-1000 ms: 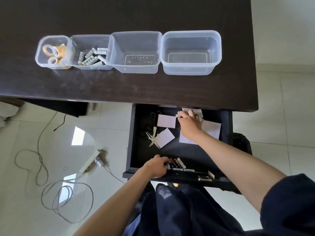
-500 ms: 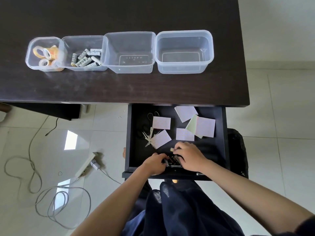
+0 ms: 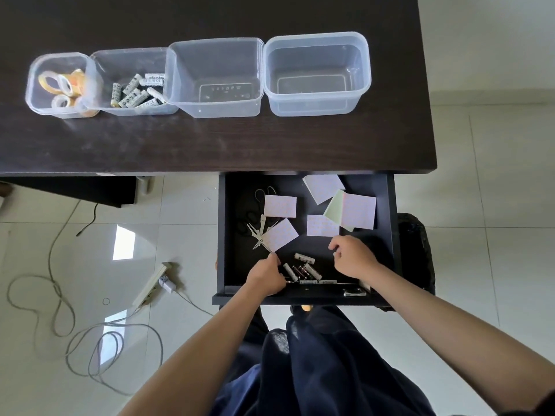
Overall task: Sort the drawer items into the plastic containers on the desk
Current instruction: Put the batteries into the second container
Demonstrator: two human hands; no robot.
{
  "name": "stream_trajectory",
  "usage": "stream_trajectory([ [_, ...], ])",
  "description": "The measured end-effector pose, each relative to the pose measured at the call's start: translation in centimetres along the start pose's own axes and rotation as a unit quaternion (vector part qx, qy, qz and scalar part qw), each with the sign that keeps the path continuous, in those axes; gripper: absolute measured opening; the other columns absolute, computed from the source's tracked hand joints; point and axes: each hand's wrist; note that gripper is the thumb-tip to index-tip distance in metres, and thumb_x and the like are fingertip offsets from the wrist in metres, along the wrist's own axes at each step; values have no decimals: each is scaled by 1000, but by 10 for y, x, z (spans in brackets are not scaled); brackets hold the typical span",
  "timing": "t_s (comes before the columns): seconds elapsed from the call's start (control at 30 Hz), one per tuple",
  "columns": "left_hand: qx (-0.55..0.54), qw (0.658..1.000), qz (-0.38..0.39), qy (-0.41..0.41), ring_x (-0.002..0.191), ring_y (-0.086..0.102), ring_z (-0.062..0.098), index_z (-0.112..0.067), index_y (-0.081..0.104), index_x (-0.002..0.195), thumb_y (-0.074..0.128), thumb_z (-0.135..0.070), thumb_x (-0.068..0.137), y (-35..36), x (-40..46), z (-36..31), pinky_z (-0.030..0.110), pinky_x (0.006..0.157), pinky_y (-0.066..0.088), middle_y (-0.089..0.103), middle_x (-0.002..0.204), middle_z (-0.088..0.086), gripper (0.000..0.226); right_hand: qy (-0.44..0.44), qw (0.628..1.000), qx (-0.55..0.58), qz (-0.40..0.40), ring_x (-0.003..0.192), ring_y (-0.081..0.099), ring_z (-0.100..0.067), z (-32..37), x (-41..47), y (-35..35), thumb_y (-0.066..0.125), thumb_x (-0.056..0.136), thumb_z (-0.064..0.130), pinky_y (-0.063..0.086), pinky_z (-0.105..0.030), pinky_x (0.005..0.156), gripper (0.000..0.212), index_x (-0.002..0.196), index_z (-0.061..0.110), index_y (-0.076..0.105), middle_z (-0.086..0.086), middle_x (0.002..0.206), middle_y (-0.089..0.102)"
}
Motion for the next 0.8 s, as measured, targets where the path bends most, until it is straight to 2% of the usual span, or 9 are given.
stream_trajectory([
  [0.1,-16,1000,22,3,93,58,24,-11,44,126,52,-13,87,-2,1,1,29,72,44,59,112,12,39,35,993,-58,94,93,59,-25,-4,1,-7,49,80,2,51,-38,80,23,96,12,61,-6,105,62],
  [0.17,-32,999,35,5,85,55,20,-11,45,124,50,-10,86,-3,0,0,28,68,42,59,109,11,38,27,989,-62,130,94,58,-24,-5,1,-6,48,80,1,49,-35,80,24,97,10,63,-4,104,62],
  [0.27,-54,997,46,9,88,56,23,-11,46,124,47,-7,85,-3,0,0,28,68,43,59,112,13,40,13,987,-21,158,89,52,-18,-2,0,2,48,84,0,40,-25,73,28,104,14,62,1,98,54],
  [0.37,-82,995,51,13,90,58,22,-12,40,129,48,-4,83,-2,2,1,30,73,46,62,105,12,47,12,987,3,158,89,54,-21,0,-1,7,54,86,4,43,-29,73,30,113,15,52,-1,98,53],
  [0.43,-91,994,54,26,82,57,18,-16,35,133,52,-3,83,-2,4,1,28,73,47,62,90,6,54,7,987,9,160,89,59,-24,1,-1,9,61,85,9,51,-37,78,41,120,18,42,-4,96,55],
  [0.53,-78,994,64,50,74,55,14,-27,31,139,59,-4,83,-2,4,0,25,70,48,55,76,-1,67,-20,987,2,158,84,60,-23,3,-2,10,72,79,13,54,-41,79,71,134,27,28,-4,93,52],
  [0.63,-52,994,67,71,72,53,11,-32,32,141,63,-6,82,-2,4,-4,17,61,44,58,85,1,71,-51,986,-33,156,92,60,-26,8,-2,14,76,75,18,53,-41,82,88,142,36,22,-9,109,53],
  [0.7,-37,995,57,78,78,52,13,-31,36,139,63,-7,81,0,6,-5,18,64,42,61,102,9,68,-62,983,-77,153,103,58,-29,11,-1,17,74,77,23,51,-41,85,83,141,37,24,-11,123,49],
  [0.8,-17,996,48,78,78,53,16,-28,47,127,64,-8,78,4,10,-4,22,64,42,57,97,10,56,-65,977,-125,160,98,58,-30,16,0,19,68,81,24,51,-39,73,69,137,36,29,-9,124,45],
])
Point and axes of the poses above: each hand's wrist, its own x-axis towards the middle knuckle, its own y-axis out of the palm, z = x × y
